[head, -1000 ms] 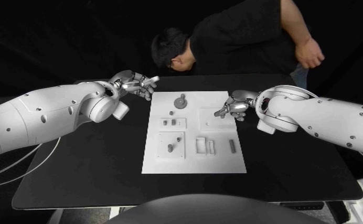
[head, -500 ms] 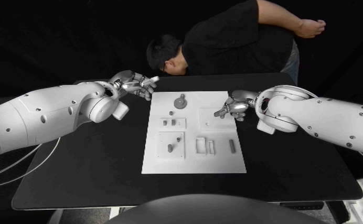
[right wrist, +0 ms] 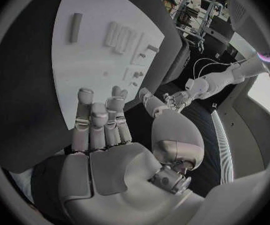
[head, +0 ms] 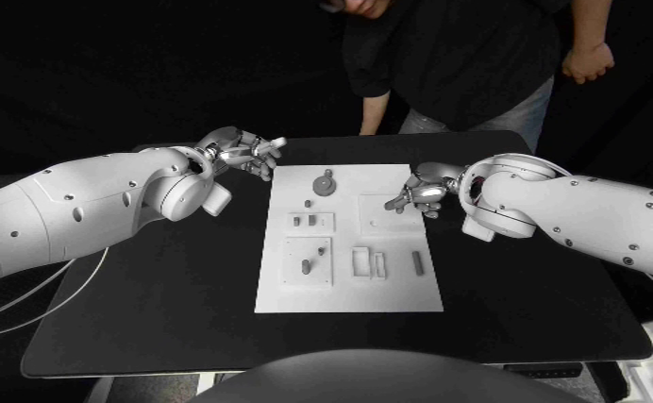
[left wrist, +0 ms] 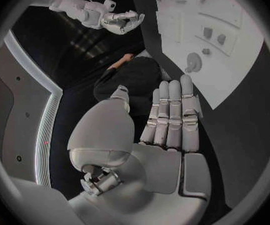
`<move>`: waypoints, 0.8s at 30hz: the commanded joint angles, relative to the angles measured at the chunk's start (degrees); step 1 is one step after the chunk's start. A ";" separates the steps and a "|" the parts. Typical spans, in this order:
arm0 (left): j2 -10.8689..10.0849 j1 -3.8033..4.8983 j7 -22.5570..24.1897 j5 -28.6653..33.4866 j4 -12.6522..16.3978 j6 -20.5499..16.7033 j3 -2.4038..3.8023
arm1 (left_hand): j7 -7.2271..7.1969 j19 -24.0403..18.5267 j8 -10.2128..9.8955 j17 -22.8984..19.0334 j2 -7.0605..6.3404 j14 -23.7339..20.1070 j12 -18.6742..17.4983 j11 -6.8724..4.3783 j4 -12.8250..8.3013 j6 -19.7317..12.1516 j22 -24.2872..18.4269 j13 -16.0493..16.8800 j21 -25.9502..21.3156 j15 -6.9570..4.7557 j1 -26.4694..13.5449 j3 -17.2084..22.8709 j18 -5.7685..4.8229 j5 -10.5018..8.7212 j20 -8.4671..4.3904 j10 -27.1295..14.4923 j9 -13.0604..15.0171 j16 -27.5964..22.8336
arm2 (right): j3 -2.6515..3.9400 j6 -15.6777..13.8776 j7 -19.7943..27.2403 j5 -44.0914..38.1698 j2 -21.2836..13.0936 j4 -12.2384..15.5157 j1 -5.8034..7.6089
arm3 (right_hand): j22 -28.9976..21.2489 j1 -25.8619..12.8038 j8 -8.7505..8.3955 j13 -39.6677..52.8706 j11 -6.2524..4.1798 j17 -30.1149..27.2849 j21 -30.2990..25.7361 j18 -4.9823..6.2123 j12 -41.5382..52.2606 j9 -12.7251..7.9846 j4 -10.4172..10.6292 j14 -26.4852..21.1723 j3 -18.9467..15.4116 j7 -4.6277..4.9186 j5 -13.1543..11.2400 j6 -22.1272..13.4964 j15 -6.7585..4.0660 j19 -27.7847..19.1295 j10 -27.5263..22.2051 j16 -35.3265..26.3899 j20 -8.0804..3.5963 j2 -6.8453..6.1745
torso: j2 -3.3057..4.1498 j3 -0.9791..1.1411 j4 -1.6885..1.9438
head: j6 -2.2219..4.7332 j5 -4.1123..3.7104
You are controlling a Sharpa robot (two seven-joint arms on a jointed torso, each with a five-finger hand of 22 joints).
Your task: Assemble the parts on the task board
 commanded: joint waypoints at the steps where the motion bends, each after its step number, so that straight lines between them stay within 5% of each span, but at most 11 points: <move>1: 0.07 0.06 0.64 0.13 0.15 -0.07 0.04 | 0.05 0.36 0.31 -0.09 0.05 0.01 -0.19 -0.31 0.04 -0.31 0.05 0.08 -0.28 -0.20 0.67 -0.42 0.77 0.11 -0.02 0.07 -0.09 0.37 | 0.01 0.76 0.19 -0.41 0.00 0.09 -0.02 | 0.12 0.38 -0.32 0.00 0.15 -0.05 -0.21 0.84 -0.21 0.03 -0.39 -0.12 -0.09 0.43 0.22 -0.15 -0.46 0.23 0.41 -0.31 -0.30 -0.02 | 0.00 -0.03 0.00 | -0.04 0.01; 24: 0.12 0.06 0.63 0.13 0.13 -0.03 0.04 | 0.04 0.40 0.33 -0.12 0.14 0.02 -0.19 -0.31 0.04 -0.30 0.05 0.07 -0.32 -0.20 0.81 -0.62 0.77 0.11 -0.02 0.08 -0.13 0.38 | 0.01 0.87 0.22 -0.41 0.06 -0.06 -0.02 | 0.12 0.32 -0.34 0.01 0.14 -0.04 -0.22 0.84 -0.22 0.04 -0.43 -0.10 -0.09 0.43 0.23 -0.14 -0.46 0.25 0.43 -0.32 -0.29 0.02 | 0.00 0.01 -0.02 | -0.02 0.02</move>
